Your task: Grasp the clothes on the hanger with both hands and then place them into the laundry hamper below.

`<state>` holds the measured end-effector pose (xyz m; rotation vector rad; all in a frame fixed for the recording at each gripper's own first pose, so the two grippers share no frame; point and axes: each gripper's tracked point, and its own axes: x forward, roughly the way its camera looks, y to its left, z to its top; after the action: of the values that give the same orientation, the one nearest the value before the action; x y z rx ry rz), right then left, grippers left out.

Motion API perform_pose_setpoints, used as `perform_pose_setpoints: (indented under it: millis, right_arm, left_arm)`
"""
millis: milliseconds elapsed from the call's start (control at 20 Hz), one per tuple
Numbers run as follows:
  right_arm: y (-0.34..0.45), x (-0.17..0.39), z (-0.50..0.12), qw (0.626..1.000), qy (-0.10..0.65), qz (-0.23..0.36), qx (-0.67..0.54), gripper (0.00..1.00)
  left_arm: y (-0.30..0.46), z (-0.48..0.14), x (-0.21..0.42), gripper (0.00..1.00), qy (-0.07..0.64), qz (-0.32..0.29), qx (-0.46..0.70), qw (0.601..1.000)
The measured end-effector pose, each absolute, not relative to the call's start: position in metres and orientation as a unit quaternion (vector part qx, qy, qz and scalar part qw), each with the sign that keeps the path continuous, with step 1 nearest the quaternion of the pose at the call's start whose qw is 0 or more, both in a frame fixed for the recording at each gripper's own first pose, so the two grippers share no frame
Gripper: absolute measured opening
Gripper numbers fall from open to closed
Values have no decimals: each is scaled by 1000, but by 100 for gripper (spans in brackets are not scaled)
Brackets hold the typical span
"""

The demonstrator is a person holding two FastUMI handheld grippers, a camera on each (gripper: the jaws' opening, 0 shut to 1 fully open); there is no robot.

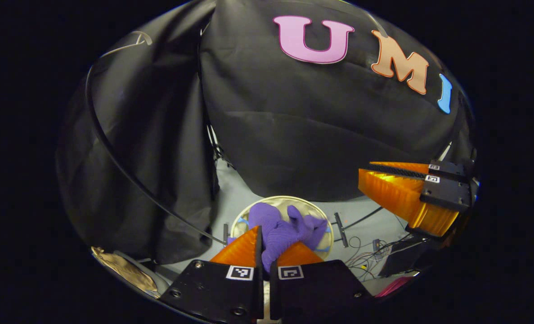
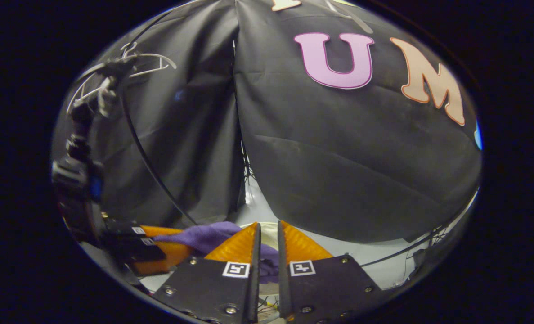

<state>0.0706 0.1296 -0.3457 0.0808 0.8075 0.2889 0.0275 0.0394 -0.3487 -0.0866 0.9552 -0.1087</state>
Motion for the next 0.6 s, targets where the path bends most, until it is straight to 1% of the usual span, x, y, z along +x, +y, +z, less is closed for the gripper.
perform_pose_setpoints:
  millis: [100,200,250,350,600]
  right_arm:
    - [123,69,-349,908,395,133,40,18]
    - [115,70,-350,908,398,123,51,18]
    - [111,70,-351,908,398,118,55,18]
    - [105,71,-351,909,397,111,56,18]
    - [102,70,-348,912,394,105,53,18]
  left_arm:
    - [28,-362,23,11,477,-71,-45,875]
    - [24,-364,23,41,474,-78,-31,876]
    - [23,-361,25,37,471,-80,-28,878]
    - [22,-355,24,33,463,-85,-25,882]
    - [21,-353,25,33,457,-93,-23,884]
